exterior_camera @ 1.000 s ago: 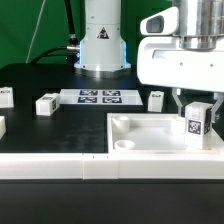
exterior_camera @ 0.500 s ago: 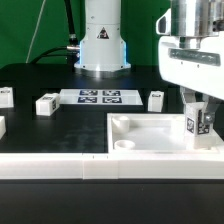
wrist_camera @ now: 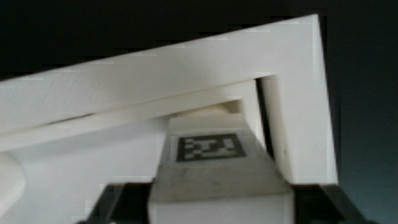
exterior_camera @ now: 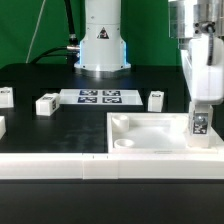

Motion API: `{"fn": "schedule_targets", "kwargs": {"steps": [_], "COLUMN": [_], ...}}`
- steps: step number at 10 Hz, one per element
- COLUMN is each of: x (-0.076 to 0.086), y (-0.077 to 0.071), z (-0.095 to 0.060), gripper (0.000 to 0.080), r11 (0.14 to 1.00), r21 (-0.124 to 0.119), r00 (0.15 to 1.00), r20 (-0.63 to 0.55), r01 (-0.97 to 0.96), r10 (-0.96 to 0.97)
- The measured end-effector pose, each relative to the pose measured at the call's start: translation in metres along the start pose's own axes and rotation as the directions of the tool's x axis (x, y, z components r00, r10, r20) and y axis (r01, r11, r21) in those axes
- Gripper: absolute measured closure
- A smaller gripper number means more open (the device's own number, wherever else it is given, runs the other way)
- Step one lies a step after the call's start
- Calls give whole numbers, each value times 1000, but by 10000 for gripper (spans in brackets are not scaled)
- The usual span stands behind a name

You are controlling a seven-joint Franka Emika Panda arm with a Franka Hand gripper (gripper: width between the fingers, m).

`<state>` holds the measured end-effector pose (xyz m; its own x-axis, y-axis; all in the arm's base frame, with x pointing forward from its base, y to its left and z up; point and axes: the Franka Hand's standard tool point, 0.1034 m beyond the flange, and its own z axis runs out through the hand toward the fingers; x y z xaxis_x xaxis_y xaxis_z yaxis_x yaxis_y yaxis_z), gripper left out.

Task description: Assemble one leg

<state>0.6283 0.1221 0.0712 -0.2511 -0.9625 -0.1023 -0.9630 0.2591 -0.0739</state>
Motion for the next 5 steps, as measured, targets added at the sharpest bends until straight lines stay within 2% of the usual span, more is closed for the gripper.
{"fn": "schedule_targets", "kwargs": {"steps": [1,2,3,5], "x": [-2,-2,-2,-3], "y": [1,1,1,0], "z": [0,0,0,0], "gripper": [303,303,183,160], "r11": [1000,1000,999,968], "r21": [-1,-1,0,9], "r00": [1000,1000,999,968], "r20": [4,5,4,3], "r01": [-19,26,45,250], "r10": [19,-26,-45,-250]}}
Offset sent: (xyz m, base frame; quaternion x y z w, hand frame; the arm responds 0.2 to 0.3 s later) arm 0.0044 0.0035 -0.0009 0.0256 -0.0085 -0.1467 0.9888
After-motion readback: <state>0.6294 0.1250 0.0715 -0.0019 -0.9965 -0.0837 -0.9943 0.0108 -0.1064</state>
